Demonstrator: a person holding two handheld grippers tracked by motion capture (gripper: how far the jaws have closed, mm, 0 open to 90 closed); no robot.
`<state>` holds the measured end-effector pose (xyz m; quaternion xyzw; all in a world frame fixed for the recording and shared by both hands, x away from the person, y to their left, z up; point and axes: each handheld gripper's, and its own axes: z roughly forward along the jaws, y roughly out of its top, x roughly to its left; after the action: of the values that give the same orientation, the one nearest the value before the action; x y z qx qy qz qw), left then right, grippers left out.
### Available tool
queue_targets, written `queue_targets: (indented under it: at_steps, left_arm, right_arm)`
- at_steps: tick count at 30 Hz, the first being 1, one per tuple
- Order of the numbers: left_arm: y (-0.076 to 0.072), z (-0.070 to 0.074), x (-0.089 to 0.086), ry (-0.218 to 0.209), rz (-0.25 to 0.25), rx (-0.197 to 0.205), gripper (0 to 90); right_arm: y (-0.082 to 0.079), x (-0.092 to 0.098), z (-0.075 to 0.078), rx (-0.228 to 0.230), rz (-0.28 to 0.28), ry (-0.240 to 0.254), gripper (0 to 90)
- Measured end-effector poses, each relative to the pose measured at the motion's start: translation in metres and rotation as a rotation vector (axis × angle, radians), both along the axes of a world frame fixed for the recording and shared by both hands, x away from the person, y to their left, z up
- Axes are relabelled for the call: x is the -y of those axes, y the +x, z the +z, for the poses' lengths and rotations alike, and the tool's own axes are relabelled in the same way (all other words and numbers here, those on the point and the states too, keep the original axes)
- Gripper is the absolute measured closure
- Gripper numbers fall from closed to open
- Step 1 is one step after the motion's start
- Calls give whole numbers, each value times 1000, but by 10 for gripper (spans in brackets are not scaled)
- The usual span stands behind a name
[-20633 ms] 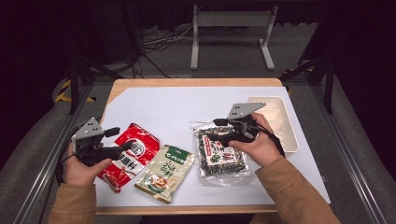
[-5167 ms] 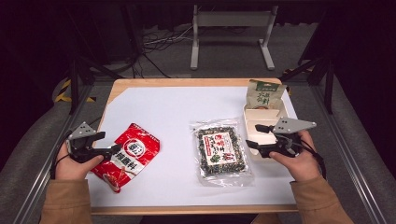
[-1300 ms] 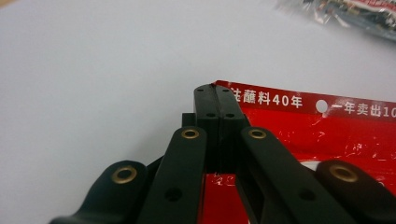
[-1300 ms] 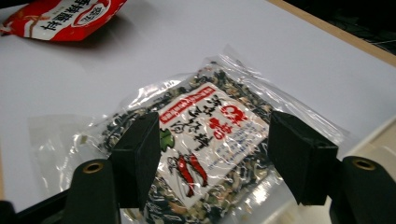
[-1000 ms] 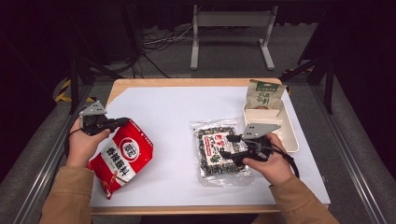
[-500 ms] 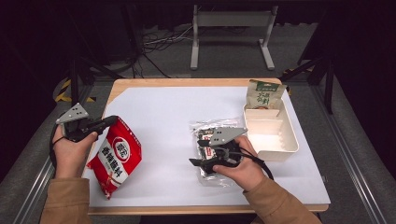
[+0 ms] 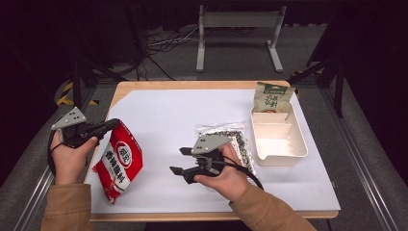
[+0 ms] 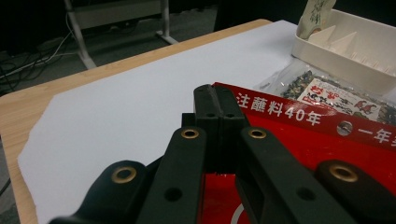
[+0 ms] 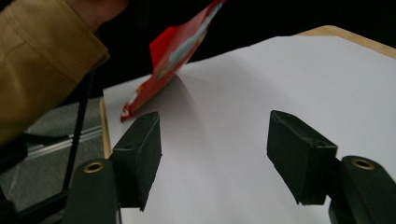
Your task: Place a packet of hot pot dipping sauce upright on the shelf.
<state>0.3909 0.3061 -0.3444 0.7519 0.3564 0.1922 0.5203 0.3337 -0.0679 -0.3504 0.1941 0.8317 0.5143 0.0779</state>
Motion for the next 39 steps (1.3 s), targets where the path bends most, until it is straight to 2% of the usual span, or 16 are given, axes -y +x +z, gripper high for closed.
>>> queue_targets:
  at_steps: [2, 4, 11, 14, 19, 30, 39]
  left_arm:
    - [-1, 0, -1, -5, -1, 0, 900]
    - [-1, 0, -2, -10, -3, 2, 900]
    - [-2, -2, -4, -26, 3, 9, 900]
    - [-2, -2, -2, -25, 0, 11, 900]
    - [-2, -2, 2, -7, 1, 16, 900]
    - [2, -5, 7, -3, -7, 4, 900]
    - [4, -6, 9, 1, -15, 1, 900]
  right_arm:
    - [-2, -11, -2, -17, -6, 18, 367]
    - [-2, -21, -4, -39, -16, 8, 367]
    - [-1, -48, -9, -53, -3, 34, 376]
    - [-2, -57, -13, -57, 6, 19, 375]
    - [-3, -63, -17, -57, 1, 11, 374]
    - [-5, -77, -27, -63, -4, 0, 373]
    - [-6, -88, -28, -69, 5, -8, 373]
